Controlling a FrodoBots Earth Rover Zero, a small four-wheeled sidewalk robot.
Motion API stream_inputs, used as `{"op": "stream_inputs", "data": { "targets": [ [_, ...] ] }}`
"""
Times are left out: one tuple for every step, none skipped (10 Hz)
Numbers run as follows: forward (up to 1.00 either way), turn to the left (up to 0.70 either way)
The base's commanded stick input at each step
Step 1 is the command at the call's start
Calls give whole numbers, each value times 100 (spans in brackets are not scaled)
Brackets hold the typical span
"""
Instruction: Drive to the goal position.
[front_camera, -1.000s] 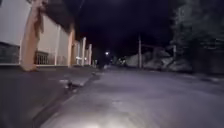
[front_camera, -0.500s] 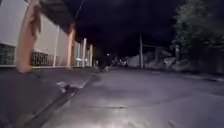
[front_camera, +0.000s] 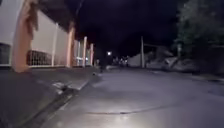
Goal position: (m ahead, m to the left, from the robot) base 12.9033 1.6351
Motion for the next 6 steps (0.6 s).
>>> {"op": "stream_inputs", "data": {
  "targets": [
    [50, 0],
    [50, 0],
    [50, 0],
    [50, 0],
    [50, 0],
    [50, 0]
  ]
}}
